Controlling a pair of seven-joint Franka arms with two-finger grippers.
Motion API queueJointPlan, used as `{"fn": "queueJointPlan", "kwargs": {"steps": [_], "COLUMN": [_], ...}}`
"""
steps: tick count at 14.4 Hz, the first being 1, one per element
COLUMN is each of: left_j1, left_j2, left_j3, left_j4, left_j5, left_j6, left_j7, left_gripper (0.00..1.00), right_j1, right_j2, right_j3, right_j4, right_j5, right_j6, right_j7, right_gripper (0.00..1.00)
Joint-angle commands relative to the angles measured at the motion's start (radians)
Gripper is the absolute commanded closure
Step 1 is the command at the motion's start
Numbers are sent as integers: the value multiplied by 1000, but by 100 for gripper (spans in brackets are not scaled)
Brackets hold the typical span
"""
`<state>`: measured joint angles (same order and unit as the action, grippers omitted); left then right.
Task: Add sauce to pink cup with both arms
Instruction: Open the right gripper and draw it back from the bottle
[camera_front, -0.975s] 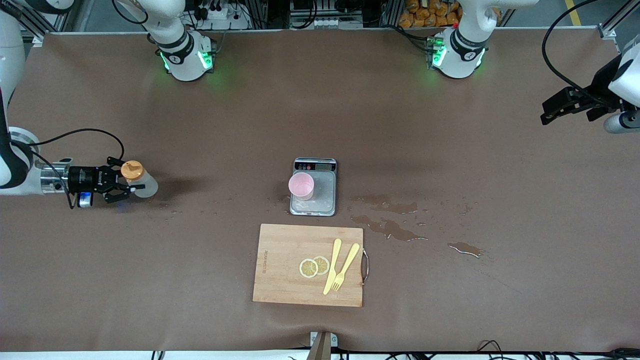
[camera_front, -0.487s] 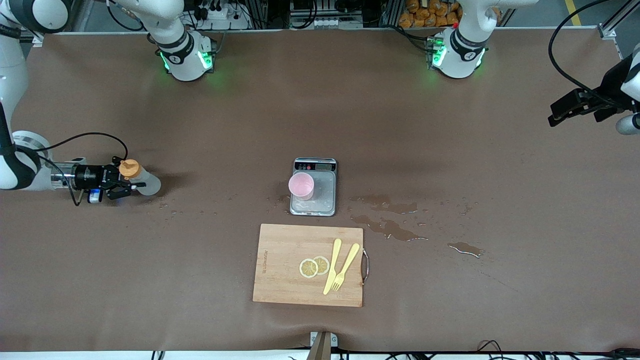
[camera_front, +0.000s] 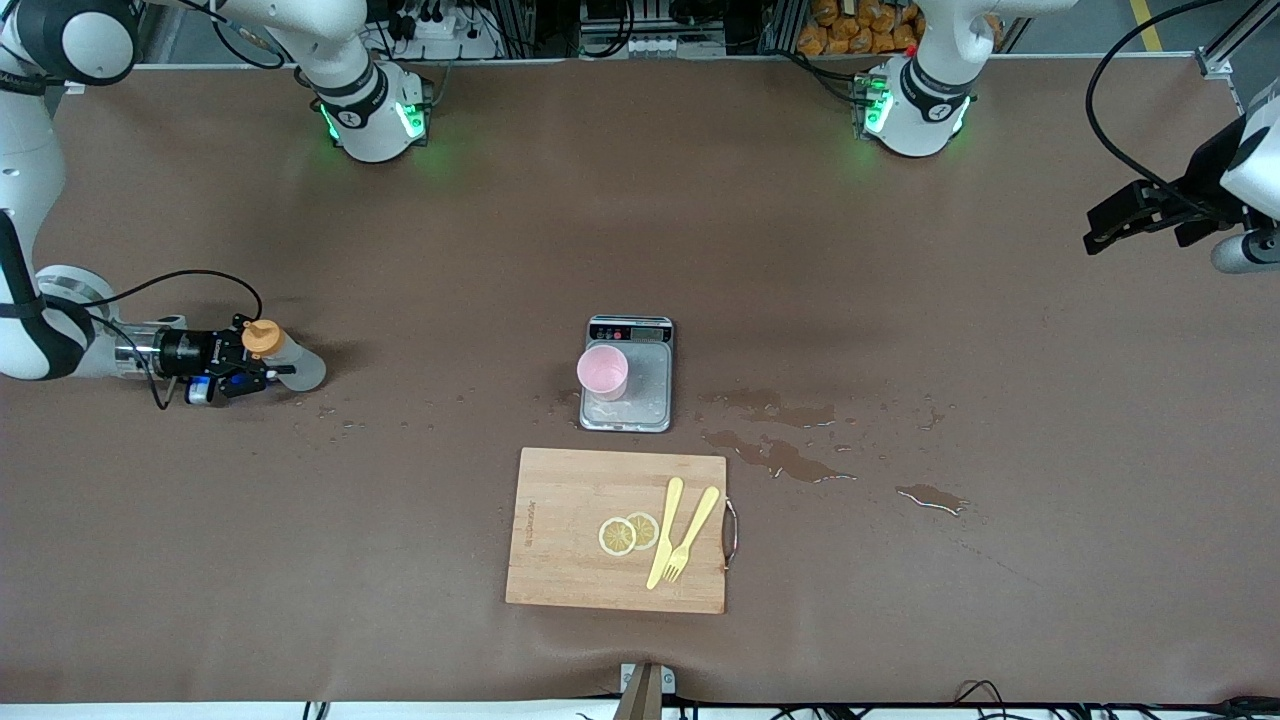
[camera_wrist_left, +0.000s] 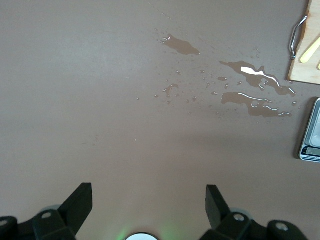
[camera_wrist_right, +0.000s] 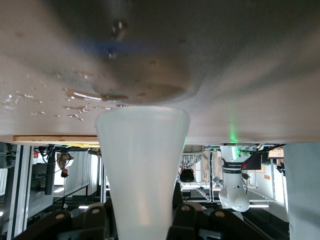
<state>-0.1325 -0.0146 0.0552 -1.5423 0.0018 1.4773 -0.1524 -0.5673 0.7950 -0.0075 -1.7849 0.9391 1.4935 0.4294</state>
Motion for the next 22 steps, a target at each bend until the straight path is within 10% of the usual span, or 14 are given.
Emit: {"fn": "queueJointPlan", "kwargs": {"steps": [1, 8, 22], "left_j1": [-1, -3, 14], "left_j2": [2, 7, 7], "left_j3": [-1, -3, -9], "left_j4": [2, 2, 4], "left_j5": [-22, -23, -20], "left_j6": [12, 11, 11], "left_j7": [-6, -10, -10], "left_gripper": [0, 0, 0], "right_j1": [-32, -22, -26], "right_j2": [26, 29, 16], "right_j3": [18, 18, 18], "right_j4": [38, 73, 496], "right_j5": [20, 18, -273], "right_j6": [-25, -21, -320], "right_j7": [-14, 0, 94], "right_gripper": [63, 0, 0]}}
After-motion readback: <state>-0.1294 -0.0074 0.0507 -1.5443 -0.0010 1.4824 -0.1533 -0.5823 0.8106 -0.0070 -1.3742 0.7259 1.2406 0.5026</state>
